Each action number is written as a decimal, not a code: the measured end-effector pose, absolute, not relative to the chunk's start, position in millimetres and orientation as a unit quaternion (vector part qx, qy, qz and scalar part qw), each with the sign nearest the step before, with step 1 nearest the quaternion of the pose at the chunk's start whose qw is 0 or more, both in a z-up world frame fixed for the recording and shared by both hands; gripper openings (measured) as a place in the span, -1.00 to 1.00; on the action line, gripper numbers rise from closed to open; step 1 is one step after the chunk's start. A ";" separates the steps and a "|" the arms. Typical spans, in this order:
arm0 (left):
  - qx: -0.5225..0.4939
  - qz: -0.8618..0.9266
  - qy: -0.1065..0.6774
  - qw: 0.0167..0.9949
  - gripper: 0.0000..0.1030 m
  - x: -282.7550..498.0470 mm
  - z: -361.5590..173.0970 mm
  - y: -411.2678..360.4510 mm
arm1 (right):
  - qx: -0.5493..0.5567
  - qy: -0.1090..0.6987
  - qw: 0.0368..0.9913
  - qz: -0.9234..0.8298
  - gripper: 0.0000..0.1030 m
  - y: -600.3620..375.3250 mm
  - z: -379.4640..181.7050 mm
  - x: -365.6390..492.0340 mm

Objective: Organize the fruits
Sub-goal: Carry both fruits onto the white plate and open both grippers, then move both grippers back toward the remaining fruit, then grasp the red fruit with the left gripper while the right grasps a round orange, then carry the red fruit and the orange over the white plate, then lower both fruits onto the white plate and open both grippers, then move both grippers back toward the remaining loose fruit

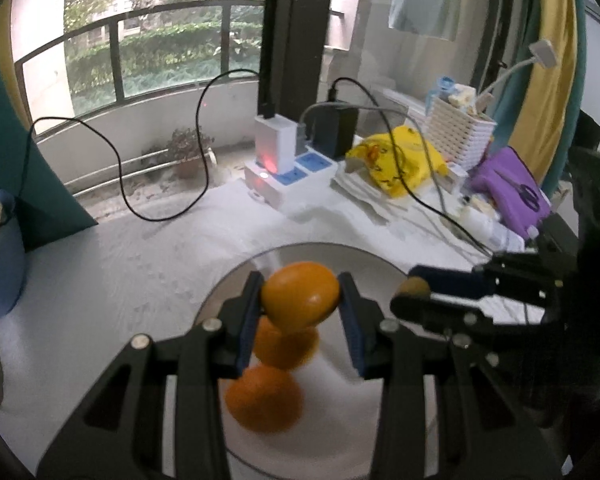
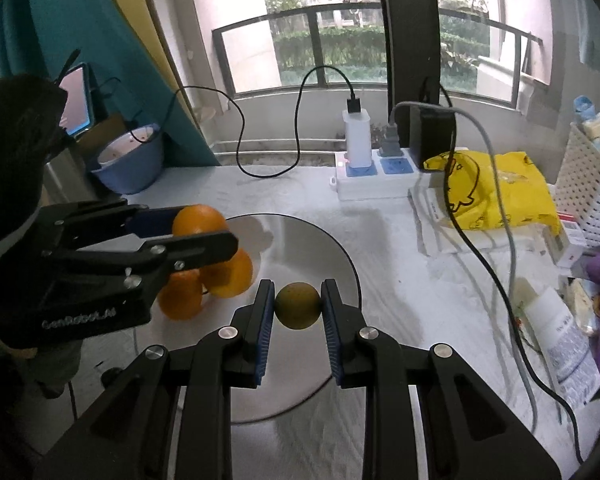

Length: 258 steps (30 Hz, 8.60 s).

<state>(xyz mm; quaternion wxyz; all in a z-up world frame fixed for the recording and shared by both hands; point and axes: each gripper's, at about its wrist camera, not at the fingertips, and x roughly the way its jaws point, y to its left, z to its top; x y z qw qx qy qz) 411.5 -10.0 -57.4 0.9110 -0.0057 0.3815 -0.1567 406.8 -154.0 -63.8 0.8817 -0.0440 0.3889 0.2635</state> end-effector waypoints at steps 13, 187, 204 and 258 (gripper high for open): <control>-0.016 -0.160 0.430 0.888 -0.23 447.3 -83.3 -8.8 | -0.045 0.400 0.876 0.267 -0.50 -142.9 -84.6 429.5; -0.030 -0.139 0.412 0.900 -0.34 323.3 -68.1 -29.5 | -0.034 0.404 0.877 0.259 -0.27 -174.1 -64.2 363.3; -0.036 -0.149 0.428 0.891 -0.32 368.3 -81.7 -37.1 | -0.031 0.403 0.876 0.262 -0.27 -163.5 -80.1 406.7; -0.059 -0.105 0.410 0.904 -0.12 215.1 -73.9 18.2 | -0.050 0.404 0.877 0.254 -0.24 -143.9 -70.2 266.3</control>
